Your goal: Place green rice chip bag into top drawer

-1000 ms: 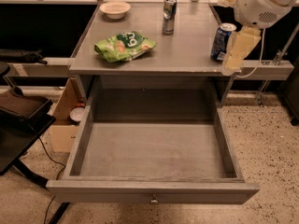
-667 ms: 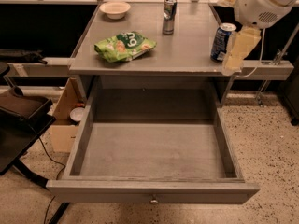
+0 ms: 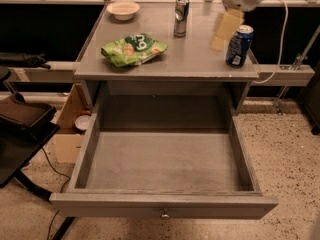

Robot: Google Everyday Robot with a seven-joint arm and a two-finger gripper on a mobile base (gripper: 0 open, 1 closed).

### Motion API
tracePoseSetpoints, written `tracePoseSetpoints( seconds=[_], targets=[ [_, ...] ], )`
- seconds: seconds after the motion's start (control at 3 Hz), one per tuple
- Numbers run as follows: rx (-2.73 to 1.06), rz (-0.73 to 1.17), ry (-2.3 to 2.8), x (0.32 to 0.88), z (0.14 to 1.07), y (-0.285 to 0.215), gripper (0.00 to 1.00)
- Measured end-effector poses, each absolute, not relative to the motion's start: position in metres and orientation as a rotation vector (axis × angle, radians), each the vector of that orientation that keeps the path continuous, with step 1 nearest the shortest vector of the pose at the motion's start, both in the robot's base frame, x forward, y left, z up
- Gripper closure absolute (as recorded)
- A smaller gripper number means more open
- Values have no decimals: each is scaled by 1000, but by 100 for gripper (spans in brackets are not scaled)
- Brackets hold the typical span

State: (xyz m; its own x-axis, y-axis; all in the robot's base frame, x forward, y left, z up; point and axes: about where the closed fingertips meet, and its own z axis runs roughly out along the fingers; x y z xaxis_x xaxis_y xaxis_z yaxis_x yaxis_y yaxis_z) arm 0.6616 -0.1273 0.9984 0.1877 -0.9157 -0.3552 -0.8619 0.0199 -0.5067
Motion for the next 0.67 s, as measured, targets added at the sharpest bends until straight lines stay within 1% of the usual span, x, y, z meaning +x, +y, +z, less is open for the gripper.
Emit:
tracePoseSetpoints(
  seconds=[0.33, 0.67],
  targets=[
    [-1898, -118, 1563, 703, 1012, -81, 0],
    [-2018, -197, 1444, 737, 1014, -22, 0]
  ],
)
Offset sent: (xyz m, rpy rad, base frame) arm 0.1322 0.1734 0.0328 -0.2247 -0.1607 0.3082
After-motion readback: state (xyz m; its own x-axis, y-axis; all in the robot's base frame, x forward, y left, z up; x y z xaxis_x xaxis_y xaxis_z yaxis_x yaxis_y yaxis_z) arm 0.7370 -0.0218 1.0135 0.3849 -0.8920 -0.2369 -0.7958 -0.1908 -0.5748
